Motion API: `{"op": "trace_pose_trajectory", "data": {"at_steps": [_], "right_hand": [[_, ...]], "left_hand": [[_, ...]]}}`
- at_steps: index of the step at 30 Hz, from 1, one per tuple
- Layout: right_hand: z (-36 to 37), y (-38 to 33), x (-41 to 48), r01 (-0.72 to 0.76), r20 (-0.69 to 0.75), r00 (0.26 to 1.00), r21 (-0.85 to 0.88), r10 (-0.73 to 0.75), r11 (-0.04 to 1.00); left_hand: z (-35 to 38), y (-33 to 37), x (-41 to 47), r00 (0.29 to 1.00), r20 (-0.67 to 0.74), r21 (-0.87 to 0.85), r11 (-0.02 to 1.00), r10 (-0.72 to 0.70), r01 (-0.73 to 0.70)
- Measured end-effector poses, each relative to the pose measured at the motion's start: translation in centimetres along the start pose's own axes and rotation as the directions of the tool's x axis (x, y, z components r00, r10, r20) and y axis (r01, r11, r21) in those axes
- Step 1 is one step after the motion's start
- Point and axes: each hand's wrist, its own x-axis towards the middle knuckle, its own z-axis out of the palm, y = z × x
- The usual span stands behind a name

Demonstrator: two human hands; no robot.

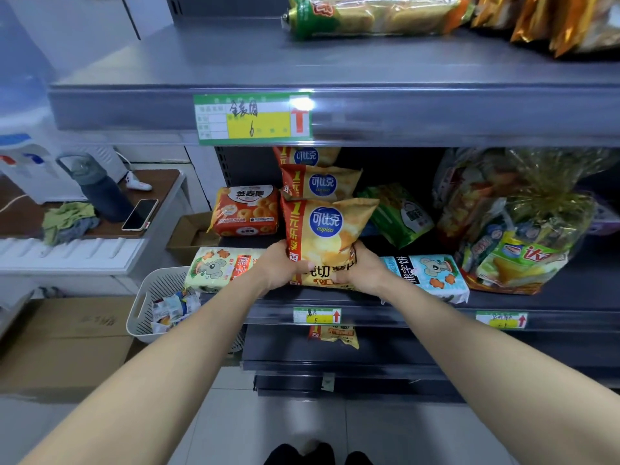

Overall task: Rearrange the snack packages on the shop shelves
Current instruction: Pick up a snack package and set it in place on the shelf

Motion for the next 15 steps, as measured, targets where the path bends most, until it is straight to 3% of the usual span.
{"op": "trace_pose_trajectory", "data": {"at_steps": [15], "right_hand": [[-0.8, -0.3, -1.3, 0.002, -0.039, 0.999, -0.099, -0.006, 0.995]], "left_hand": [[0.6, 0.9, -0.9, 0.989, -0.127, 0.031, 0.996, -0.074, 0.078]]}}
